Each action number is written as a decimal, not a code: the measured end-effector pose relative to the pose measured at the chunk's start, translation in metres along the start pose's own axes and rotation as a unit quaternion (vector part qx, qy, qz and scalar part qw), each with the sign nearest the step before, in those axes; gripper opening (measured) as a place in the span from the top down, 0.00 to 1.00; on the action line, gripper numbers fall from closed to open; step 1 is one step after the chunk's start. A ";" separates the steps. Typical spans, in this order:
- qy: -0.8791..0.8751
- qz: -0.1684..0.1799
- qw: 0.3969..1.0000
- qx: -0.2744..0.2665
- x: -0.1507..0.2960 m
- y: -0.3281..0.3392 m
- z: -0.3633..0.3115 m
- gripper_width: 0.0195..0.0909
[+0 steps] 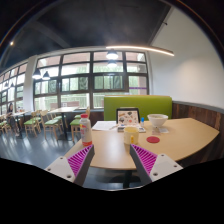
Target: Pour water
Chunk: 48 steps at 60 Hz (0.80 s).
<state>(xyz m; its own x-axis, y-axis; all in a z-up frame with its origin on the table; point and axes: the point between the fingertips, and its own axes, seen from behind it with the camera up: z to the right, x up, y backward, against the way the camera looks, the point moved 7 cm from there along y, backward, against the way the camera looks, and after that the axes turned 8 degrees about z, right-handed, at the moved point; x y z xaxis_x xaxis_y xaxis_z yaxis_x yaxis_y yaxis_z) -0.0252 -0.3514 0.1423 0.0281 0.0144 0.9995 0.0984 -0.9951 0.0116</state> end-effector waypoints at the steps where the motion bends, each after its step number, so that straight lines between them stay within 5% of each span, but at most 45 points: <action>1: 0.000 0.001 1.000 0.002 0.000 -0.001 -0.001 0.16; 27: 0.005 0.042 0.997 0.063 -0.027 -0.089 -0.098 0.15; 38: 0.021 0.058 0.997 0.044 -0.029 -0.173 -0.146 0.15; 48: 0.051 0.061 0.997 -0.026 -0.029 -0.255 -0.148 0.15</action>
<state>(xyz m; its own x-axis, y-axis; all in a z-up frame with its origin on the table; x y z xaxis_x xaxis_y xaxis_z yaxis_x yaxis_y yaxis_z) -0.1979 -0.1125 0.1145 -0.0641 -0.1142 0.9914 0.0482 -0.9926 -0.1112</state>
